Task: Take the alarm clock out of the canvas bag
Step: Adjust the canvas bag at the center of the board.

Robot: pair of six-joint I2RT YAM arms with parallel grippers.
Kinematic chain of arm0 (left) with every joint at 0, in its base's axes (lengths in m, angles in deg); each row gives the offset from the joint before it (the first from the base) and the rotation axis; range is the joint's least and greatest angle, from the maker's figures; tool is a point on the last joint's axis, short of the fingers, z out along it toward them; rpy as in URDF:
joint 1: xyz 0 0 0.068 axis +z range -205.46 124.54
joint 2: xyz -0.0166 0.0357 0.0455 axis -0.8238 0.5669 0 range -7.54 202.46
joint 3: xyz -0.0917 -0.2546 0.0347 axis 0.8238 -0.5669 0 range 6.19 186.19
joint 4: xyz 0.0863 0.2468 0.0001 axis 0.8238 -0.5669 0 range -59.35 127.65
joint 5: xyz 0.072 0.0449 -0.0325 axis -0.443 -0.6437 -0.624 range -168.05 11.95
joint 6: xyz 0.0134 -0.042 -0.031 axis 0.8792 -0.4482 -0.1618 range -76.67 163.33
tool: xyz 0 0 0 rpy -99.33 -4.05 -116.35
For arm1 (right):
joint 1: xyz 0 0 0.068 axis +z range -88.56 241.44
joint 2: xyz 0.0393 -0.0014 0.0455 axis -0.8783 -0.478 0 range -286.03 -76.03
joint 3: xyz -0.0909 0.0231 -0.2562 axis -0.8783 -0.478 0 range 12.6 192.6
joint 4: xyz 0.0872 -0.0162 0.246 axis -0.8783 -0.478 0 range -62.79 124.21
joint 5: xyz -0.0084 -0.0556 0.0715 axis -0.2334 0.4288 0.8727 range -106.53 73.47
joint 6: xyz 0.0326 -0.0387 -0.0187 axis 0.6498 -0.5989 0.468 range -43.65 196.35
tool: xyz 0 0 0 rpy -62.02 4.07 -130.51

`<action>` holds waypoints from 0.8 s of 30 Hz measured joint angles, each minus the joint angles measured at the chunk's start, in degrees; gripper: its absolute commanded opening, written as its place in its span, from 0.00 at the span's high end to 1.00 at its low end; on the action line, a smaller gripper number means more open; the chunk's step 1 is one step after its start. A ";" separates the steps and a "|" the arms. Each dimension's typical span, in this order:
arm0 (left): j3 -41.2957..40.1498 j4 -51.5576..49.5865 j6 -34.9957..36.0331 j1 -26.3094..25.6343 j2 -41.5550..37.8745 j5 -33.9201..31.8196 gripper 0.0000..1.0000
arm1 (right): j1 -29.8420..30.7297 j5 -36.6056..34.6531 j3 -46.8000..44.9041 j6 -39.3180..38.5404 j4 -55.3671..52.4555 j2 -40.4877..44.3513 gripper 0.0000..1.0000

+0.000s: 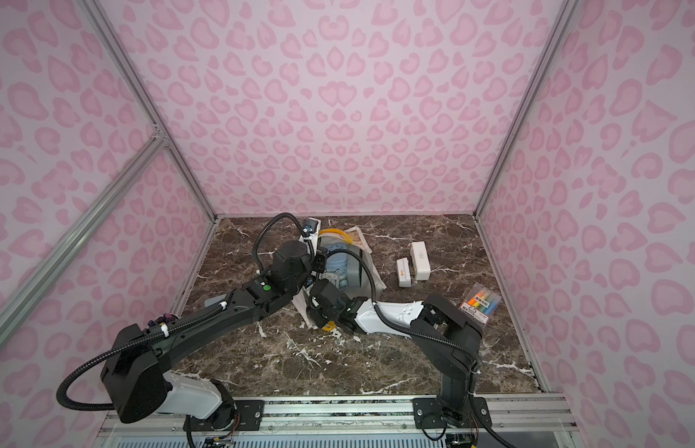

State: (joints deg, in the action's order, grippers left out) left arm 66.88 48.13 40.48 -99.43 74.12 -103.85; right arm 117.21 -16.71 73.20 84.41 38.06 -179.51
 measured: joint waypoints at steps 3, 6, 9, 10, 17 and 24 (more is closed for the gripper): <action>-1.22 -0.24 -1.16 -0.02 -1.79 0.92 0.97 | 0.04 -0.90 -1.90 -0.31 1.27 1.81 0.40; -1.62 -0.74 -2.40 -0.02 -2.49 1.16 0.97 | -0.11 -1.73 -3.82 -1.16 1.38 4.24 0.37; -1.66 -1.20 -3.28 -0.04 -2.54 1.70 0.97 | -0.81 -2.38 -5.84 -1.53 1.40 7.08 0.35; -1.66 -1.31 -3.61 -0.04 -2.54 1.90 0.97 | -1.27 -2.62 -6.58 -1.60 1.42 8.22 0.35; -1.70 -1.88 -4.48 -0.09 -2.54 3.32 0.97 | -5.49 -3.21 -10.38 -2.67 2.01 14.38 0.32; -1.95 -2.25 -4.96 -0.09 -2.75 3.50 0.97 | -9.46 -3.10 -8.61 -2.64 -0.92 13.79 0.30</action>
State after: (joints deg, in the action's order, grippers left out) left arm 64.93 45.88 35.52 -99.52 71.37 -100.36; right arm 107.75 -19.82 64.59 81.76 37.15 -165.72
